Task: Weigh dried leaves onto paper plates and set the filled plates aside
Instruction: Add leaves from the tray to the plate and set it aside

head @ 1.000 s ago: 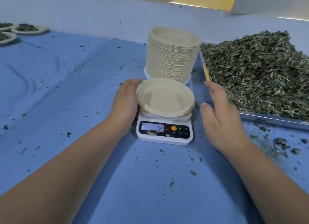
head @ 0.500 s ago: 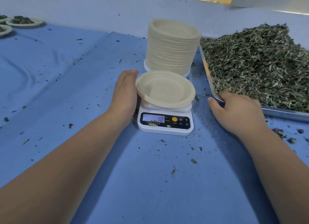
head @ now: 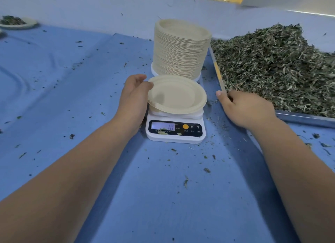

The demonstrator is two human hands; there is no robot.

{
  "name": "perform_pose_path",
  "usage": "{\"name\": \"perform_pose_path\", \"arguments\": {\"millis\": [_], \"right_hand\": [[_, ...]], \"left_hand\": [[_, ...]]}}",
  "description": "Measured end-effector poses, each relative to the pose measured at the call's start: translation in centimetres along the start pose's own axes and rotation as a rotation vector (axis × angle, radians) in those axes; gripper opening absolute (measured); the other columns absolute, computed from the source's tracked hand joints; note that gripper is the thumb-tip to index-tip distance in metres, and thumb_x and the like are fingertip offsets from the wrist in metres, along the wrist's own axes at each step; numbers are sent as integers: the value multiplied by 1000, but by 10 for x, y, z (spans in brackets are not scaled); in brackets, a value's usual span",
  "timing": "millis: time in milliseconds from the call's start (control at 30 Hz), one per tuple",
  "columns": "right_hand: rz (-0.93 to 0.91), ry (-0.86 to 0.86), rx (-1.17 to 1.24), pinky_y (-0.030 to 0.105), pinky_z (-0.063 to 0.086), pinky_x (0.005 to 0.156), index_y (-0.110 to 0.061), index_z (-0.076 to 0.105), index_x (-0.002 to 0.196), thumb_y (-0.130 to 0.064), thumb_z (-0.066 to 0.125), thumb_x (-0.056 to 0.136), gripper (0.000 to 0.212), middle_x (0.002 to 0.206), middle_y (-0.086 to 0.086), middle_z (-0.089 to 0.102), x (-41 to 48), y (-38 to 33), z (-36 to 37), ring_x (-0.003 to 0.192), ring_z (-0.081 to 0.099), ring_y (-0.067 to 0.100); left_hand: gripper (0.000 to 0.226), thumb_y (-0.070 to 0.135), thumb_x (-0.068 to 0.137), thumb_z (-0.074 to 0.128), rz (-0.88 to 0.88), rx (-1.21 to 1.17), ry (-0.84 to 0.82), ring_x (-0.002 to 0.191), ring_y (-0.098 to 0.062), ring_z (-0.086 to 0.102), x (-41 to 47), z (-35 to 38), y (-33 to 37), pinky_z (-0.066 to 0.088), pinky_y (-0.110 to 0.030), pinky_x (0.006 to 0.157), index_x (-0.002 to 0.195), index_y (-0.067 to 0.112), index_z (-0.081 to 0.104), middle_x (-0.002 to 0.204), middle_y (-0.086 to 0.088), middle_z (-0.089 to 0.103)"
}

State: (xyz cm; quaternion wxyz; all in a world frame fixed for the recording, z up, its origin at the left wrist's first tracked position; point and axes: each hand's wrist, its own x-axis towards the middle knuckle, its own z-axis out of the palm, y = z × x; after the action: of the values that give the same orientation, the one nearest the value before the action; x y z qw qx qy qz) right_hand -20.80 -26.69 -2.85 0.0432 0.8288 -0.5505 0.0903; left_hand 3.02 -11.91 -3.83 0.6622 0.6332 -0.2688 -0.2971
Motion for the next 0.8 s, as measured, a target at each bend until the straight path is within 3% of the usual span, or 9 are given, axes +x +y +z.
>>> {"name": "perform_pose_path", "arguments": {"millis": [100,200,267,367,467,600,800], "right_hand": [[-29,170,6,28,32,55,-22,53,86,-67,22,100,56,69,0,55,-4,0,5,61,50,23],[-68,235,44,26,29,52,-23,53,85,-61,27,102,49,65,-2,53,-9,3,7,58,49,22],[-83,238,49,26,28,52,-22,51,81,-60,28,102,49,64,-2,52,-9,4,7,58,49,20],[-86,233,54,26,26,51,-21,49,79,-58,29,102,48,64,-2,52,-10,4,9,57,46,17],[-99,241,73,26,27,51,-21,44,75,-58,30,102,48,64,-2,51,-10,6,10,56,46,15],[-102,242,70,26,26,51,-22,48,78,-59,30,102,47,64,-3,50,-11,7,10,57,46,14],[-99,249,73,25,24,51,-22,46,77,-59,30,102,47,65,-4,50,-11,7,10,57,44,12]], "left_hand": [[48,40,76,56,5,17,-8,112,-18,59,-2,-1,0,49,-47,100,124,34,59,131,8,58],[49,35,74,62,24,42,-33,126,-13,57,-2,0,0,48,-46,109,122,36,56,139,10,56],[51,28,75,63,34,40,-36,124,-10,59,0,0,-1,52,-35,101,126,34,55,139,10,57],[52,9,85,58,50,30,-33,108,0,63,0,0,-3,50,-18,75,133,28,55,132,13,62],[53,4,83,56,57,18,-26,103,-6,65,-1,0,-3,49,-22,74,131,26,56,127,14,63],[56,15,71,56,43,-1,-16,108,-7,64,-3,0,0,52,-26,79,125,30,59,126,16,62],[42,27,80,55,29,1,19,113,-12,62,-2,1,2,52,-39,93,122,32,62,124,16,60]]}}
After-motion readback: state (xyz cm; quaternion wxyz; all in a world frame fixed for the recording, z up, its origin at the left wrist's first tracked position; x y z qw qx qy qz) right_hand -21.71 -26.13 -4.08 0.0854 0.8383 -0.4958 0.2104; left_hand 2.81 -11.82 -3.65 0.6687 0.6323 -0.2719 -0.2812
